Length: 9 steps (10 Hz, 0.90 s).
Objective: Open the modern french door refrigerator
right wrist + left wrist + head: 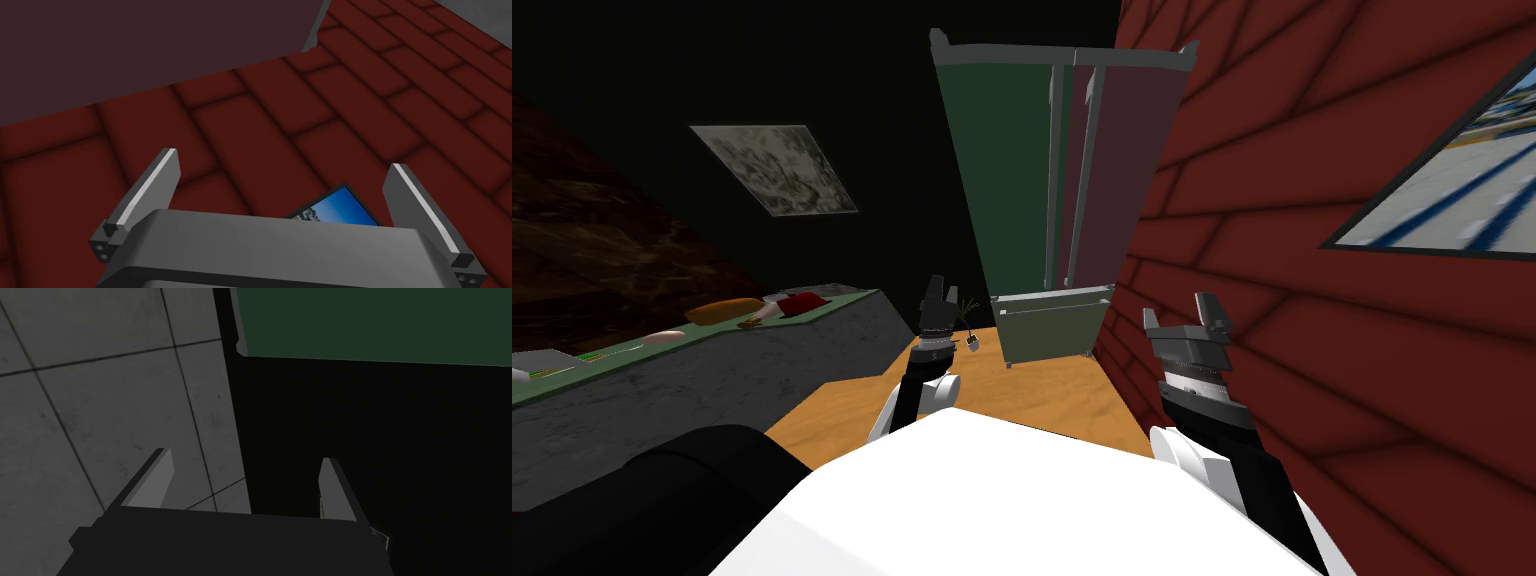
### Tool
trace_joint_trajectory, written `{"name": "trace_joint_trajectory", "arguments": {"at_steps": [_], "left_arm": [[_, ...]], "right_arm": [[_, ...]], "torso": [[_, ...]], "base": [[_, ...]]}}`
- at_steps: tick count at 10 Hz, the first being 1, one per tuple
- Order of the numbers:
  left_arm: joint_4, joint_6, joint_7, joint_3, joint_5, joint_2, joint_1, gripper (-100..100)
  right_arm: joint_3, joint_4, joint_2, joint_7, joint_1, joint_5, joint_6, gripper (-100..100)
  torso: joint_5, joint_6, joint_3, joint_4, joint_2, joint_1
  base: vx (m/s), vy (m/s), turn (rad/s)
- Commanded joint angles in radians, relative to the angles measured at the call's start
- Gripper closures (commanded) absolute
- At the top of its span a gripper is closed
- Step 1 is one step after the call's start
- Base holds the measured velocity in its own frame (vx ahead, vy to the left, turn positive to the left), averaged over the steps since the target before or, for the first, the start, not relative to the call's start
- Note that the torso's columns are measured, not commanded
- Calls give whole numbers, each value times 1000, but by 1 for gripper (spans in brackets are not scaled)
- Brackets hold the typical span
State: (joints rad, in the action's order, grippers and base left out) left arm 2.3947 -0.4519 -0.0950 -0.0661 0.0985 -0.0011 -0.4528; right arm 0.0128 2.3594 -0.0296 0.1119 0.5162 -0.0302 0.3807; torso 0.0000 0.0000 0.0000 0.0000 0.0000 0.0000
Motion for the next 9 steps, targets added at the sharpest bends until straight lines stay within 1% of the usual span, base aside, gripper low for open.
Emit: {"name": "trace_joint_trajectory", "arguments": {"at_steps": [1,3,9], "left_arm": [[0,0,0,0,0,0,0,0],[0,0,0,0,0,0,0,0],[0,0,0,0,0,0,0,0]], "right_arm": [[0,0,0,0,0,0,0,0],[0,0,0,0,0,0,0,0],[0,0,0,0,0,0,0,0]], "torso": [[0,0,-82,41,41,0],[0,0,-351,176,175,0],[0,0,-1234,617,618,0]], "base": [[0,0,0],[0,0,0],[0,0,0]]}}
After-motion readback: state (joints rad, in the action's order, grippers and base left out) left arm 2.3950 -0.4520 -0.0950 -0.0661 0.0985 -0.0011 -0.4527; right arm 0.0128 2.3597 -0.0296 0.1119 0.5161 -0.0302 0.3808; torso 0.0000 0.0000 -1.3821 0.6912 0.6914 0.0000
